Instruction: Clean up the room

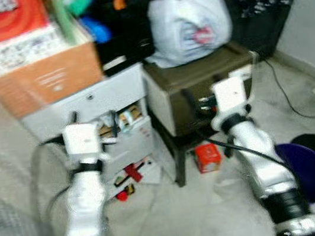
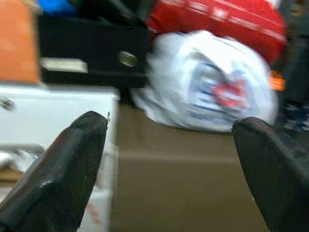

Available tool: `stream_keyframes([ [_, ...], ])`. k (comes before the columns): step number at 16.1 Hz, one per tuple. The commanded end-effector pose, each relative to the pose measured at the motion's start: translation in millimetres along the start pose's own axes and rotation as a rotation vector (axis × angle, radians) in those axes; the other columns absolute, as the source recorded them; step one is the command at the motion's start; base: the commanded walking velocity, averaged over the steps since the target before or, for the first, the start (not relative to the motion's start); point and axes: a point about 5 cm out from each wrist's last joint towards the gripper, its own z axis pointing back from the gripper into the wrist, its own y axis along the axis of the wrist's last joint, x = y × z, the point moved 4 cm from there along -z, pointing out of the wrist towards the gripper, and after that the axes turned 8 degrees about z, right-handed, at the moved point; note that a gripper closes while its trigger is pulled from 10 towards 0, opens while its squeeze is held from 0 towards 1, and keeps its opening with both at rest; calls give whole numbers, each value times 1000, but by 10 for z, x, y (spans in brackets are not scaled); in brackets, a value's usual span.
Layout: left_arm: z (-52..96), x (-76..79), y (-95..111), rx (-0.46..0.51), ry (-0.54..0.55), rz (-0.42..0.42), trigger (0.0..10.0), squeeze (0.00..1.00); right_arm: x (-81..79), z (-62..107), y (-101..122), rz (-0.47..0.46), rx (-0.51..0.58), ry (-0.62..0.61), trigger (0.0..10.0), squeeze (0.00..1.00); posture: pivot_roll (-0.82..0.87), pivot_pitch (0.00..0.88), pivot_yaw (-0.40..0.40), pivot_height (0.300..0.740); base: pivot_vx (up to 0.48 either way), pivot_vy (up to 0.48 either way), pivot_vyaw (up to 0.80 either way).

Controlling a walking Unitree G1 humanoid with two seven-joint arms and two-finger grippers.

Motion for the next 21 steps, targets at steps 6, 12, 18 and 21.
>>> stream_keyframes([
  [6,17,-125,-19,-10,34,10,10000,0,-47,-34,73,-8,24,4,10000,0,-23,0,-16,740,0,-134,0],
  [12,21,-142,-34,-18,38,-6,10000,0,-59,-41,83,3,34,7,10000,0,-19,0,-16,740,0,0,0],
  [18,36,-157,-45,-20,47,-20,10000,0,-92,-40,91,8,43,24,10000,0,-15,0,-19,740,0,0,744],
  [21,57,-256,-87,-35,85,-57,10000,0,-102,-35,65,8,37,29,10000,0,-14,0,-19,740,0,0,781],
])
